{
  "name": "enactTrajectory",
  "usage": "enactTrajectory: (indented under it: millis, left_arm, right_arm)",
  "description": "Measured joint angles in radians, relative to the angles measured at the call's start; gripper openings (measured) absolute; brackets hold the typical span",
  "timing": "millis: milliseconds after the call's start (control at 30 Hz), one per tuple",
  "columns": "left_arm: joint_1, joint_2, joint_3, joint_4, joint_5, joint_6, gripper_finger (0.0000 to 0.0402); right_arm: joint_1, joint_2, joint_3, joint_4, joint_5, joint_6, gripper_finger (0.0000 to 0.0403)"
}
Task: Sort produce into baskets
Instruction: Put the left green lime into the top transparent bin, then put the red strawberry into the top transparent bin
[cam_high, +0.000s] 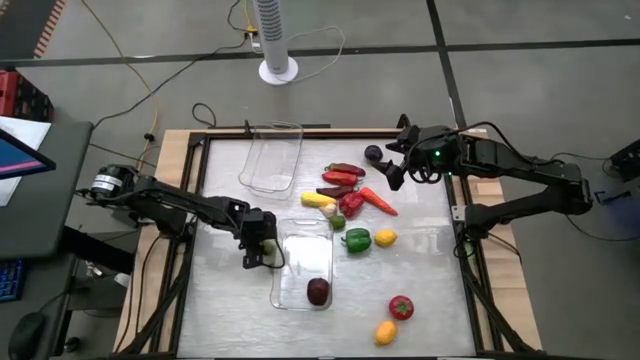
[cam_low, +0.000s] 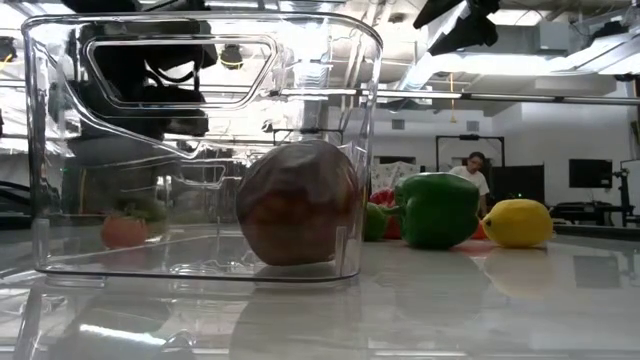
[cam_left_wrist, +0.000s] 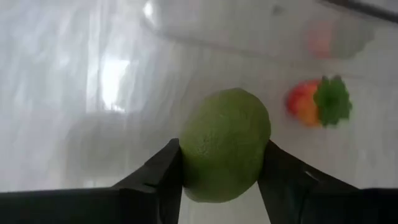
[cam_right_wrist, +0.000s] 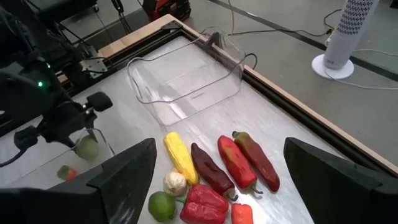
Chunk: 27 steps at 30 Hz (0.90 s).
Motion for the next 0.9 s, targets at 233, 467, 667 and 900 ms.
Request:
enactTrajectory:
  millis: [233, 467, 667, 900]
  left_arm:
    - [0.064, -0.150, 0.103, -0.164, -0.088, 0.044, 0.0164]
    - [0.206, -0.263, 0.234, -0.196, -0.432, 0.107, 0.0166]
    - [0.355, -0.224, 0.273, -0.118, -0.519, 0.169, 0.0189]
    - [0.459, -0.169, 0.295, -0.178, -0.454, 0.164, 0.0267]
  right_arm:
    - [0.000, 0.000, 0.000, 0.010, 0.000, -0.002, 0.0379]
    - [0.000, 0.000, 0.000, 0.015, 0.000, -0.002, 0.0379]
    - [0.000, 0.000, 0.000, 0.029, -0.001, -0.001, 0.0379]
    - [0.003, 0.000, 0.000, 0.026, -0.001, 0.024, 0.0379]
